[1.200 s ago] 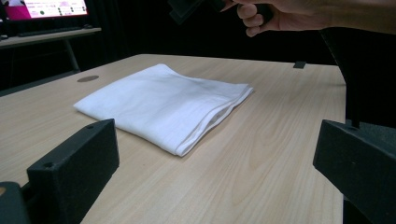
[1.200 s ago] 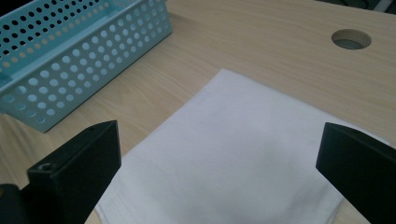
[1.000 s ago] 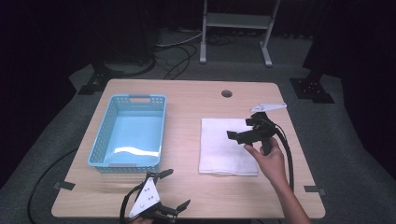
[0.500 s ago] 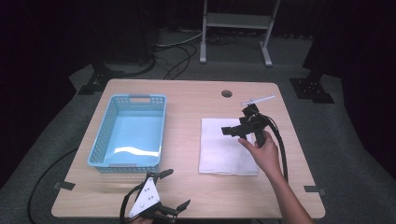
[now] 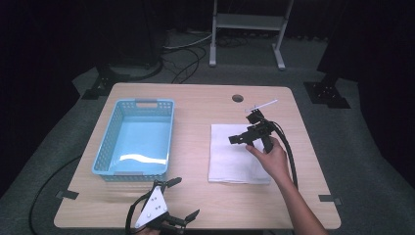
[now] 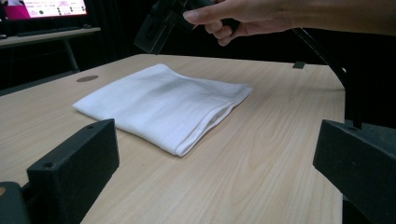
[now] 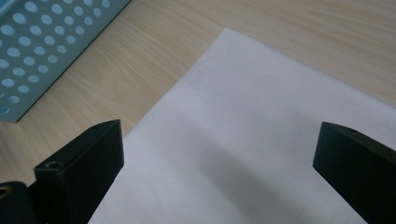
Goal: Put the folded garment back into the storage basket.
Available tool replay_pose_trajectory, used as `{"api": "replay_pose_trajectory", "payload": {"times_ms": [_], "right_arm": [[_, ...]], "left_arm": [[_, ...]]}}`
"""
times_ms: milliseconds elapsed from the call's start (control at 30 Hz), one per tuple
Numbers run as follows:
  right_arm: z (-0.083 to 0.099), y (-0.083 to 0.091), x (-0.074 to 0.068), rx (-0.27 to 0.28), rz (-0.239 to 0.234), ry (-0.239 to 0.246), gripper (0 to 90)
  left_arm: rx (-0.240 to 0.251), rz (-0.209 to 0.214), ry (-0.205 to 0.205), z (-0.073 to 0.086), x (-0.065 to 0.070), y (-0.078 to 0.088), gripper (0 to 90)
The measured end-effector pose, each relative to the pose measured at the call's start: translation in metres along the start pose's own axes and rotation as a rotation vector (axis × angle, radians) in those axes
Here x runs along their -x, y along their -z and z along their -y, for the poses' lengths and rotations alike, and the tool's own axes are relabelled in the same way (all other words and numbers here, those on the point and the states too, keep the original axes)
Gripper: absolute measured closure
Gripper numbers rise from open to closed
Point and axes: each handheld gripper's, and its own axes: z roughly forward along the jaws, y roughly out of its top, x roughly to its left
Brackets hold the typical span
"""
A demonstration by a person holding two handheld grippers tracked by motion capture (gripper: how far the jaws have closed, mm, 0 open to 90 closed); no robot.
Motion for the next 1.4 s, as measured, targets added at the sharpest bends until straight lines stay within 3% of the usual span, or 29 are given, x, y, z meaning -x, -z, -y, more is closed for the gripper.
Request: {"api": "replay_pose_trajectory", "payload": {"times_ms": [233, 667, 933, 1233, 1400], "right_arm": [[0.004, -0.010, 0.004, -0.047, -0.004, 0.001, 4.2], [0.014, -0.026, 0.007, -0.085, 0.007, 0.013, 6.0], [0.019, -0.039, 0.004, -0.130, 0.068, 0.046, 8.0], [0.027, -0.051, -0.008, -0.157, 0.188, 0.132, 12.2], [0.026, -0.052, -0.009, -0.154, 0.198, 0.132, 15.1]], "left_arm": [[-0.001, 0.000, -0.001, 0.000, 0.000, 0.000, 0.0], [-0.001, 0.000, -0.002, 0.000, 0.000, 0.000, 0.0], [-0.001, -0.001, -0.001, 0.000, 0.000, 0.000, 0.0], [-0.003, -0.002, -0.003, 0.000, 0.000, 0.000, 0.0], [-0.002, -0.003, -0.004, 0.000, 0.000, 0.000, 0.0]]}}
